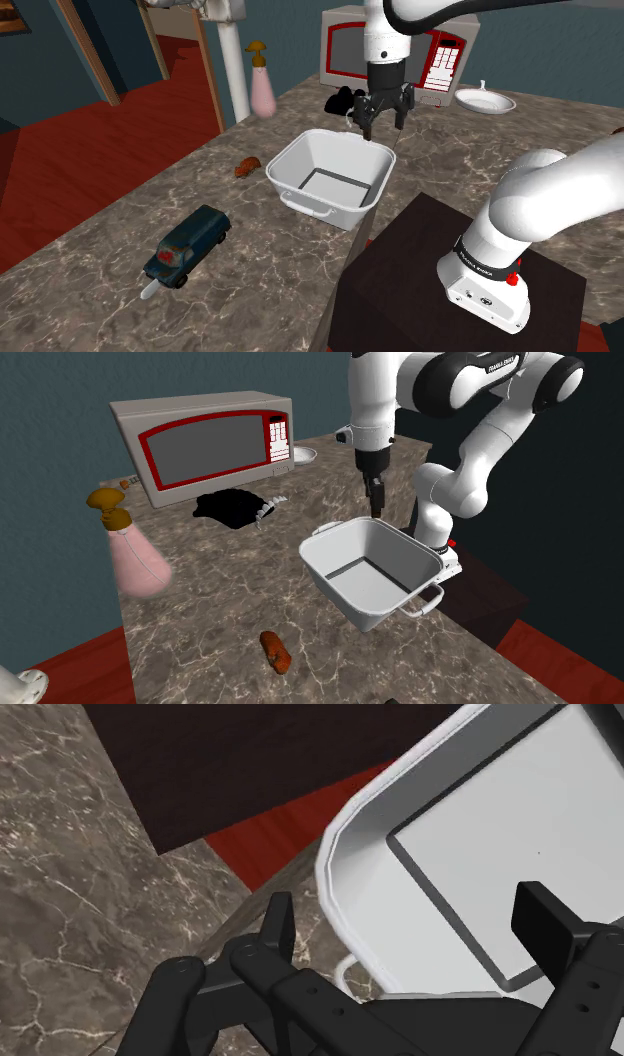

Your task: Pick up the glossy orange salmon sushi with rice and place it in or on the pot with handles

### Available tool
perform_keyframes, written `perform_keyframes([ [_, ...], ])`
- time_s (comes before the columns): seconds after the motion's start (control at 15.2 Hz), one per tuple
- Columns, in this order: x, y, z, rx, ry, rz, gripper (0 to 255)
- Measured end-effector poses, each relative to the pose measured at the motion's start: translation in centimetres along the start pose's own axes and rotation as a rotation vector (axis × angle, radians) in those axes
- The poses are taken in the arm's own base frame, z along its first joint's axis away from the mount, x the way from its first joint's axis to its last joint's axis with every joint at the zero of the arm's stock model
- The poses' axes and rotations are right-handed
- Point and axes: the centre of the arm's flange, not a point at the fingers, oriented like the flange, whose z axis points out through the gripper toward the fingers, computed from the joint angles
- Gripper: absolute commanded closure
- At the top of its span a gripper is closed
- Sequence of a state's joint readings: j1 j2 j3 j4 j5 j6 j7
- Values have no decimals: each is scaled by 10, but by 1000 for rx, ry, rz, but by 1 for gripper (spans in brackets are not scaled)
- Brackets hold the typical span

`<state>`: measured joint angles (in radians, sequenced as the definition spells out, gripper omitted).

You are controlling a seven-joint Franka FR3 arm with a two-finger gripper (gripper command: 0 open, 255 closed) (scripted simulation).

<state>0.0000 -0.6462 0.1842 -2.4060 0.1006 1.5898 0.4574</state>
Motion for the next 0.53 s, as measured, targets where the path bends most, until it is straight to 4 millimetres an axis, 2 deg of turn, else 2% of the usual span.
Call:
perform_keyframes([
  [0.26,13,-45,9,11,1,111,0],
  [0.53,38,-91,17,22,1,221,0],
])
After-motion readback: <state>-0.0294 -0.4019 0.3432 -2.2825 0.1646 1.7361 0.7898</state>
